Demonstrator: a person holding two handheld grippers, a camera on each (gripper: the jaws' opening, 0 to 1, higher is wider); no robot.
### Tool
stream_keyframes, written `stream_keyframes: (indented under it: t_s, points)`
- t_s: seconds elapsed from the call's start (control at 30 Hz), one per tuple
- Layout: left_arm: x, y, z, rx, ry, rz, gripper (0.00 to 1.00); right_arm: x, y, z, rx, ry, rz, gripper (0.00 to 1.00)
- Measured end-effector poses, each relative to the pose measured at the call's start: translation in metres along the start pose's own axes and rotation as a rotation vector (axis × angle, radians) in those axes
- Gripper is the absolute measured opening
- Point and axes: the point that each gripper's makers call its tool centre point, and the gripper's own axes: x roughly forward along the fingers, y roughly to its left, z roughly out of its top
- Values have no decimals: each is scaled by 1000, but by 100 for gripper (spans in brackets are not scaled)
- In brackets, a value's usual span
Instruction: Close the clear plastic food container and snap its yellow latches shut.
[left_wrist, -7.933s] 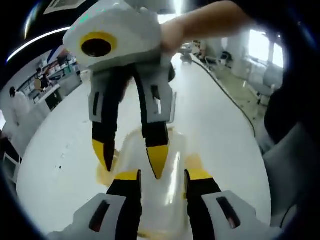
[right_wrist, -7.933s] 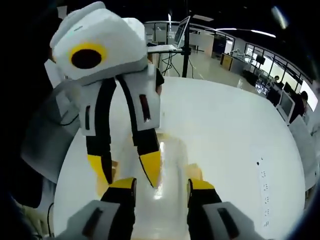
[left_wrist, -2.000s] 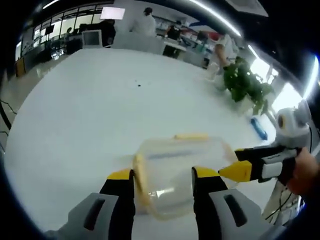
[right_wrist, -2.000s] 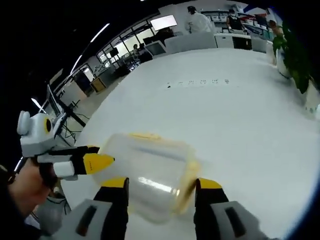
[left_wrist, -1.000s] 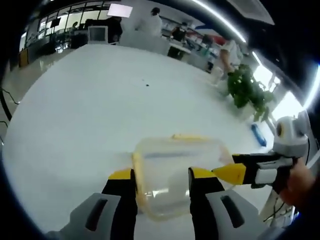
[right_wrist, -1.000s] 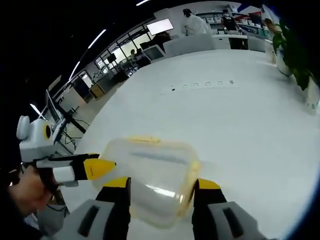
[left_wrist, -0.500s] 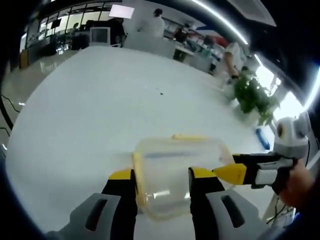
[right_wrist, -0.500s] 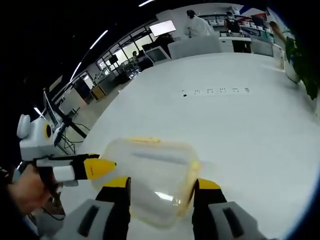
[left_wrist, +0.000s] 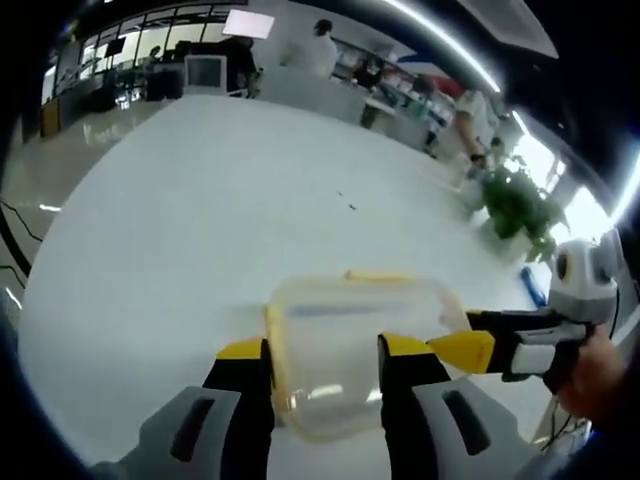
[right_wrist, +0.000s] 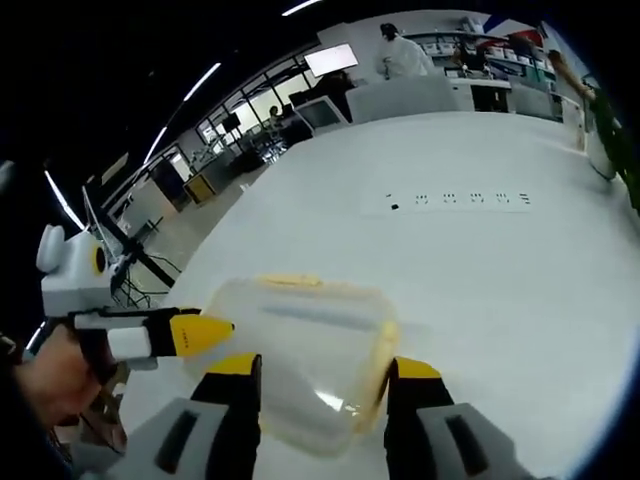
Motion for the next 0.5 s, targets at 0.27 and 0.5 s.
stream_keyframes:
  t_s: [0.27, 0.5]
  points:
    - [2, 18, 14, -6, -6, 4, 40, 17, 8, 13, -3, -14, 8, 48]
    - [1, 27, 17, -6, -10, 4, 40, 23, 14, 16, 0, -37, 6, 48]
